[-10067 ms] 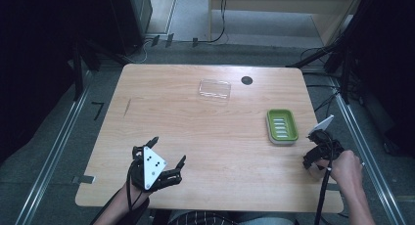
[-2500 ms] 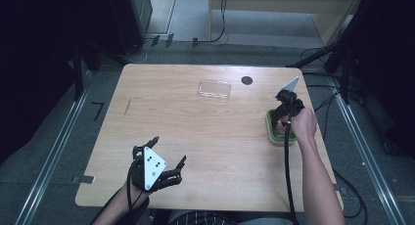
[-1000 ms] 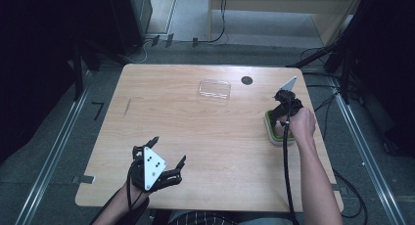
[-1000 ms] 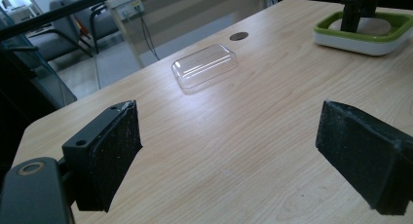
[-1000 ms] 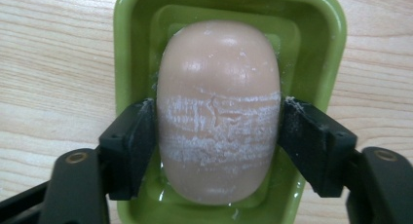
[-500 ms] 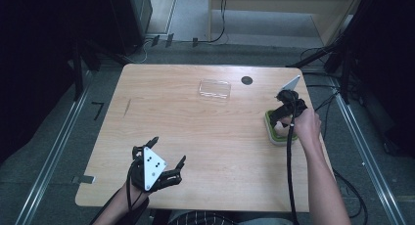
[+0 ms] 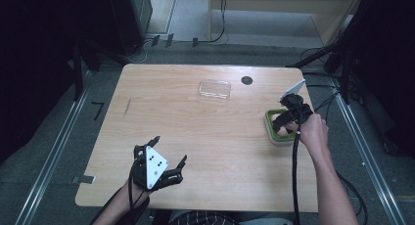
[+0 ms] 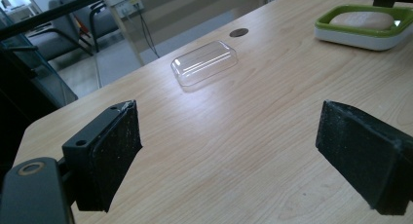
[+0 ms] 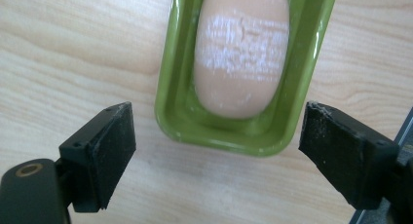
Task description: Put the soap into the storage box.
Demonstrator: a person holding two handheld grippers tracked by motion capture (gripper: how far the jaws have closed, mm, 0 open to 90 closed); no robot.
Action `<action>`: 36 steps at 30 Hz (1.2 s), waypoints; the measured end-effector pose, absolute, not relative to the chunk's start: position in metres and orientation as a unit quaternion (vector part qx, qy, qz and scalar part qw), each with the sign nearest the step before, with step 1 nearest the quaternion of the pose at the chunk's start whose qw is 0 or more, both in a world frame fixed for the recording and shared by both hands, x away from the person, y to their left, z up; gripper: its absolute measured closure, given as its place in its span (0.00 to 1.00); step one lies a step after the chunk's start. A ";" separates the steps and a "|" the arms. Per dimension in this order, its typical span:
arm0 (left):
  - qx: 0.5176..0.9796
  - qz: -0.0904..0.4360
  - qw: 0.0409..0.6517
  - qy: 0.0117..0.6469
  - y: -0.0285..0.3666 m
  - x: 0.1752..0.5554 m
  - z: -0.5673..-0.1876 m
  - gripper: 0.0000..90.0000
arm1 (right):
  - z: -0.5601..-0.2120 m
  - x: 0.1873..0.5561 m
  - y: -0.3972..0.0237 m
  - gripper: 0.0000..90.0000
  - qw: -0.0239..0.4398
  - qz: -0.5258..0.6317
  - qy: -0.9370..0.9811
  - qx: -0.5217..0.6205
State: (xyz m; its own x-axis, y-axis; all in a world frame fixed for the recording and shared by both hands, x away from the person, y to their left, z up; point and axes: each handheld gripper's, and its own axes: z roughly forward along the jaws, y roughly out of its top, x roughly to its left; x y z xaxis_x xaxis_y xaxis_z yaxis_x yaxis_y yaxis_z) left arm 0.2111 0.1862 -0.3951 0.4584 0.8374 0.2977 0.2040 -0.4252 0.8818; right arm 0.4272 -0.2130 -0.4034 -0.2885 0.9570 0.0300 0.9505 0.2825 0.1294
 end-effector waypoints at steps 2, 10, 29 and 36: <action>0.751 0.387 0.407 0.346 0.186 0.211 -0.395 0.11 | -0.402 0.421 -0.216 0.15 0.026 0.065 0.802 0.594; 0.751 0.388 0.409 0.345 0.187 0.209 -0.395 0.11 | -0.397 0.400 -0.221 0.15 0.032 0.066 0.806 0.587; 0.749 0.390 0.408 0.347 0.188 0.207 -0.394 0.11 | -0.403 0.359 -0.226 0.15 0.031 0.061 0.818 0.571; 0.750 0.389 0.408 0.346 0.187 0.208 -0.394 0.11 | -0.419 0.337 -0.230 0.15 0.017 0.045 0.824 0.565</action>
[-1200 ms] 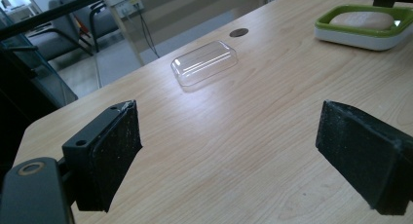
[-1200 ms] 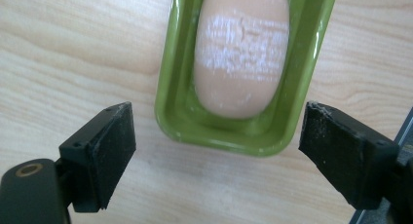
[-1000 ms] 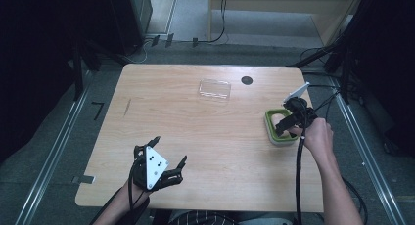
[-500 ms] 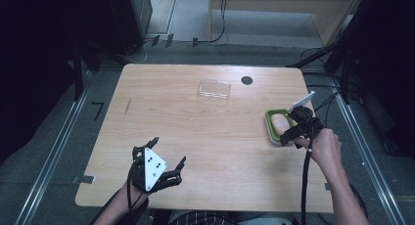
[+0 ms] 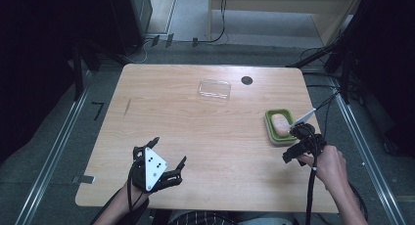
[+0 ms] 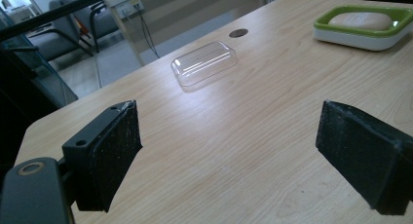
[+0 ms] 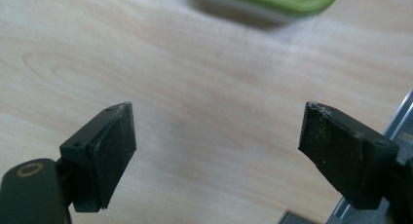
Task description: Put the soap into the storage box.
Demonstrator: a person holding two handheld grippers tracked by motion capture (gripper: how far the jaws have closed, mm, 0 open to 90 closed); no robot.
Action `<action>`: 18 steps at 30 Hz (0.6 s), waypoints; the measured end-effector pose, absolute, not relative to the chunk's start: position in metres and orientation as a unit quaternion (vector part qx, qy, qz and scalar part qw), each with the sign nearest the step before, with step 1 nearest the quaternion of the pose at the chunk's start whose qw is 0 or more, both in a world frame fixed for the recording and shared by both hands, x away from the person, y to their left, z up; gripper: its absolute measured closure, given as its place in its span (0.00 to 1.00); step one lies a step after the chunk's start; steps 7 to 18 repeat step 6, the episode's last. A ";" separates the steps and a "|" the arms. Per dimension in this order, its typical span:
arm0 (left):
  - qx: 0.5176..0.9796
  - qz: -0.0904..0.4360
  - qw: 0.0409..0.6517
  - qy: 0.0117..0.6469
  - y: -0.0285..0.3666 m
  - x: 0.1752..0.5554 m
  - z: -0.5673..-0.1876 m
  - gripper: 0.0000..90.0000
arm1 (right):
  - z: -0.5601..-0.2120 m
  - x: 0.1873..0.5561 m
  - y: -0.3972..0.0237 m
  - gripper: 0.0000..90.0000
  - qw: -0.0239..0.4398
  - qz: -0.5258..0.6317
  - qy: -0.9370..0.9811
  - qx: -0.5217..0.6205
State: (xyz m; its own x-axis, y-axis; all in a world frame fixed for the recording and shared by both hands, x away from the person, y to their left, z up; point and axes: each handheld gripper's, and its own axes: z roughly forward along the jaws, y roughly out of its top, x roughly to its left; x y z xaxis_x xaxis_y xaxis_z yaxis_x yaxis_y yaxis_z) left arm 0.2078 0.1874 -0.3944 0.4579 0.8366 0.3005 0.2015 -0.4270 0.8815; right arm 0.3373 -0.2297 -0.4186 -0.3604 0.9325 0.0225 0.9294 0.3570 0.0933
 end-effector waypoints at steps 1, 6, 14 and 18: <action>0.750 0.389 0.408 0.346 0.187 0.208 -0.394 0.11 | -0.419 0.337 -0.230 0.15 0.017 0.045 0.824 0.565; 0.751 0.389 0.409 0.343 0.186 0.208 -0.394 0.11 | -0.433 0.326 -0.231 0.15 0.005 0.034 0.827 0.562; 0.751 0.389 0.409 0.343 0.186 0.208 -0.394 0.11 | -0.433 0.326 -0.231 0.15 0.005 0.034 0.827 0.562; 0.751 0.389 0.409 0.343 0.186 0.208 -0.394 0.11 | -0.433 0.326 -0.231 0.15 0.005 0.034 0.827 0.562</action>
